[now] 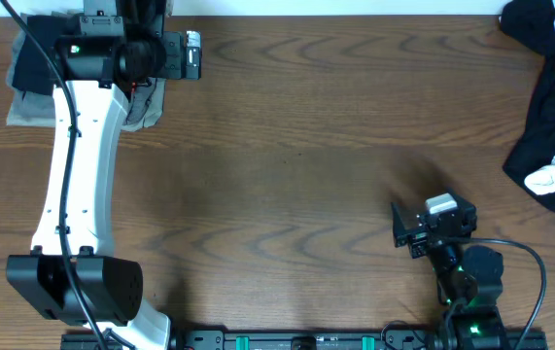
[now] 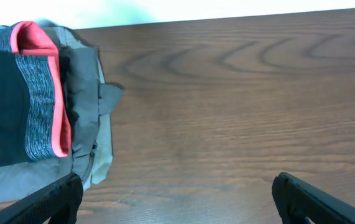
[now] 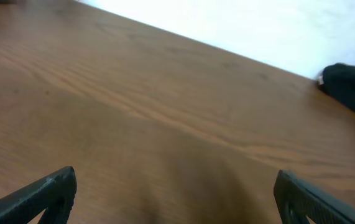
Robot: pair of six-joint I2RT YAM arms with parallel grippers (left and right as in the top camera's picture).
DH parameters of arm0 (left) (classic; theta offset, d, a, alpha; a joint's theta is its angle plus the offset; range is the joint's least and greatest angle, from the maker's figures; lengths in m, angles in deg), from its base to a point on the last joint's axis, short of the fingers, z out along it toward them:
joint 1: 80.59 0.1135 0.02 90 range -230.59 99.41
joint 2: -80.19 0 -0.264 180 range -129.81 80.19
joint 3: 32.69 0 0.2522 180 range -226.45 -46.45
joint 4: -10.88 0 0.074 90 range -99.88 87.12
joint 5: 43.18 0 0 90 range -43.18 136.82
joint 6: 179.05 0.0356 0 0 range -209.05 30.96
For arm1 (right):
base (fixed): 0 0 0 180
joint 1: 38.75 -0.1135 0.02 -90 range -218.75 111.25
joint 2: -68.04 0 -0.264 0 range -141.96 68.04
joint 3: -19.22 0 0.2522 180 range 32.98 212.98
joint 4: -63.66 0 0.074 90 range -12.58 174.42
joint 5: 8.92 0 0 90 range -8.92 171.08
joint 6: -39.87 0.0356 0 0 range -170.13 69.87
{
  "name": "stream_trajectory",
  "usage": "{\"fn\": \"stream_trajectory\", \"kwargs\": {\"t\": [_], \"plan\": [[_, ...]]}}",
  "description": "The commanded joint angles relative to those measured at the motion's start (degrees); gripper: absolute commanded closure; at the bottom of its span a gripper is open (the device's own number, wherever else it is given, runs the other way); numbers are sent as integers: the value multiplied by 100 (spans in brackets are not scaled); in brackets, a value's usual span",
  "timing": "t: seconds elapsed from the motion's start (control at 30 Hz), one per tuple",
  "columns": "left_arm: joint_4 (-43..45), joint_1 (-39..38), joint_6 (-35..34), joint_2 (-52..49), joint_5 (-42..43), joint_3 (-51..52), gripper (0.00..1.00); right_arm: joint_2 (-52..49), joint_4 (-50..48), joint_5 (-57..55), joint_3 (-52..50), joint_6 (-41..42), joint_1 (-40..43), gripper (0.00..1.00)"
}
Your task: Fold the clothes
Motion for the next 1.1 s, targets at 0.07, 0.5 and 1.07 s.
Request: {"fn": "stream_trajectory", "kwargs": {"t": [0.07,0.5,1.07], "plan": [[0,-2,-72,-31,59,-7,2,431,426,-96,-13,72,48,1],[0,-2,-72,-31,59,-7,2,1425,960,-31,-13,90,48,1],[0,-2,-72,-31,59,-7,2,2057,960,-35,-13,90,44,1]]}}
